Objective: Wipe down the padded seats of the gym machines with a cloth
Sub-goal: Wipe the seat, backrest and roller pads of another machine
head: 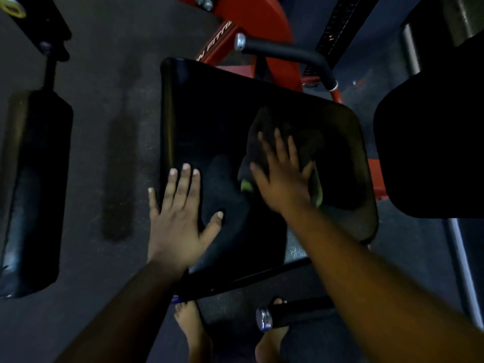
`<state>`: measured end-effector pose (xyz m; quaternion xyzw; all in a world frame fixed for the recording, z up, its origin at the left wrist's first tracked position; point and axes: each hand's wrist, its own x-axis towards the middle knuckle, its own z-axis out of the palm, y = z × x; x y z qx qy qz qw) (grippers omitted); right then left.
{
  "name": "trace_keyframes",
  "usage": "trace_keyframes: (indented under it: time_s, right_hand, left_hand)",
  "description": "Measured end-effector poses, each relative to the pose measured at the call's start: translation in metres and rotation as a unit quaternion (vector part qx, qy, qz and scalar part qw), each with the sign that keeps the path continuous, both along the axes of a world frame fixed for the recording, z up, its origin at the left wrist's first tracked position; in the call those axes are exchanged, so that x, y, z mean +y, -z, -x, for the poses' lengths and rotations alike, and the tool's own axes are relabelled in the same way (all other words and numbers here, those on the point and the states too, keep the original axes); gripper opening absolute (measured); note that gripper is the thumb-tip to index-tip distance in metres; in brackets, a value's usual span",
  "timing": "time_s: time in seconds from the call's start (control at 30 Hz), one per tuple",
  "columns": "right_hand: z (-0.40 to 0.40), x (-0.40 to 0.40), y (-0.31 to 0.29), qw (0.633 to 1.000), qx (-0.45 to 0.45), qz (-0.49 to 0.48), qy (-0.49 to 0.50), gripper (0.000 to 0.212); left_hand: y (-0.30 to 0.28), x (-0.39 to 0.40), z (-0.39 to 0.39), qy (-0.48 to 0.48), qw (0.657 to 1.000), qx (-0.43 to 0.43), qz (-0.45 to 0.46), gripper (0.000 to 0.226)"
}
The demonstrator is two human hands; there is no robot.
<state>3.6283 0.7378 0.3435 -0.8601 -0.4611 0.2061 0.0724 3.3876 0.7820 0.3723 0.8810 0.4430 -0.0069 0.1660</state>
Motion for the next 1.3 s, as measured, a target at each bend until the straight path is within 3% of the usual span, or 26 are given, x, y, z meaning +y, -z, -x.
trace_keyframes:
  time_s: [0.1,0.17,0.27,0.4,0.47,0.67,0.73,1.0,1.3]
  right_hand:
    - [0.071,-0.103,-0.018,0.996,0.025,0.01,-0.084,0.073]
    - [0.084,-0.124,-0.02,0.994,0.033,0.016,-0.102,0.073]
    - [0.053,-0.051,-0.012,0.993,0.01,-0.007,-0.119,0.071]
    - [0.016,0.096,-0.008,0.997,-0.008,-0.013,-0.069,0.066]
    - [0.019,0.111,-0.012,0.998,-0.01,-0.008,-0.061,0.066]
    - [0.1,-0.058,-0.028,0.994,0.011,-0.011,-0.11,0.073]
    - [0.116,-0.077,-0.027,0.994,0.024,0.01,-0.107,0.073]
    - [0.069,0.088,-0.028,0.992,-0.013,-0.003,-0.129,0.07]
    - [0.037,0.245,-0.043,0.963,-0.029,-0.034,-0.265,0.058]
  left_hand:
    - [-0.004,0.0,0.003,0.003,1.0,-0.008,0.012,0.085]
    - [-0.003,0.0,0.002,0.003,1.0,-0.012,0.015,0.084]
    - [-0.002,0.0,0.003,0.003,0.999,-0.034,0.01,0.083]
    - [0.002,0.0,0.004,-0.003,0.998,-0.065,0.007,0.082]
    - [0.003,0.001,0.003,-0.01,0.998,-0.069,0.008,0.082]
    - [0.004,0.003,0.009,-0.047,0.984,-0.163,0.05,0.077]
    - [0.004,0.003,0.01,-0.062,0.978,-0.187,0.068,0.077]
    - [0.008,0.005,0.01,-0.077,0.982,-0.161,0.068,0.08]
    - [0.005,0.004,0.003,-0.128,0.988,-0.067,0.044,0.096]
